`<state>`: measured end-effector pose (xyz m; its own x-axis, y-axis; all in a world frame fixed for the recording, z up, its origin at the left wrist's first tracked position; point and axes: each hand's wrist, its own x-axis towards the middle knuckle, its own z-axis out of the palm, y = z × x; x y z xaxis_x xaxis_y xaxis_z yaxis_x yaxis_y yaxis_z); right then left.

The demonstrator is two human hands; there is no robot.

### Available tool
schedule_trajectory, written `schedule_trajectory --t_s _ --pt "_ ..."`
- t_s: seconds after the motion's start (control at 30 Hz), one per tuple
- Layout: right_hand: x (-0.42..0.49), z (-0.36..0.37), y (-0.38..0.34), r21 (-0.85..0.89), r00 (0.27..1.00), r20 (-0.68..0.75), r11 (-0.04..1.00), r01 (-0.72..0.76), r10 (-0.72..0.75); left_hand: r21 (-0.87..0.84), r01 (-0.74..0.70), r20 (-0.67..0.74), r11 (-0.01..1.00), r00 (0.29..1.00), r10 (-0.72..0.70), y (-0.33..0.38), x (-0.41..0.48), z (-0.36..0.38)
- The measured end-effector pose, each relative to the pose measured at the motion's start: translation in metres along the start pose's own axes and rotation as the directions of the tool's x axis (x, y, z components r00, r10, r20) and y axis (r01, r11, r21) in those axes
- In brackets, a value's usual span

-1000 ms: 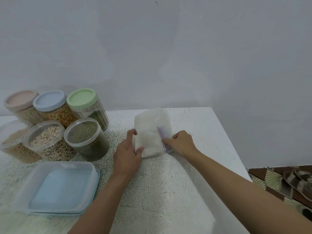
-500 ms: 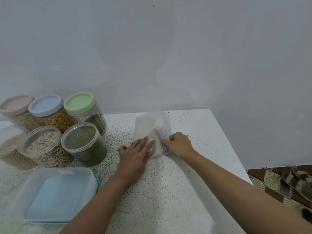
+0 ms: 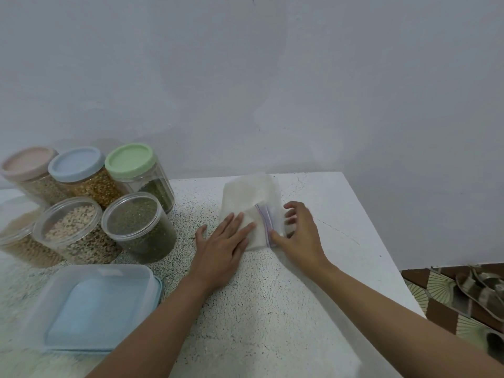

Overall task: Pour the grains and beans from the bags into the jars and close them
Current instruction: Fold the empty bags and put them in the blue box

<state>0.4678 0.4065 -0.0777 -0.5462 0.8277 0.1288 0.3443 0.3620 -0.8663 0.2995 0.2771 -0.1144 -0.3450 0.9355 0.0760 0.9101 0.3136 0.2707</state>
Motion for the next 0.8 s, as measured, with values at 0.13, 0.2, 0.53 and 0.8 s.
schedule_trajectory --t_s 0.13,0.2,0.53,0.8 --pt "0.008 0.008 -0.019 -0.404 0.834 0.104 0.744 0.533 -0.542 0.021 0.003 0.036 1.0 0.999 -0.003 0.002 0.001 -0.001" --pt "0.011 0.023 -0.027 -0.44 0.744 0.266 0.609 0.659 -0.613 0.031 -0.004 0.045 1.0 0.999 0.003 0.002 0.0 0.0" --pt "0.014 0.037 0.023 -0.618 0.858 0.45 0.608 0.499 -0.248 -0.01 0.073 0.005 0.997 0.997 -0.073 0.005 0.002 0.001" --pt "0.023 0.035 0.026 -0.564 0.907 0.388 0.735 0.376 -0.166 0.014 0.153 -0.05 0.988 0.987 -0.152 0.004 0.005 -0.001"
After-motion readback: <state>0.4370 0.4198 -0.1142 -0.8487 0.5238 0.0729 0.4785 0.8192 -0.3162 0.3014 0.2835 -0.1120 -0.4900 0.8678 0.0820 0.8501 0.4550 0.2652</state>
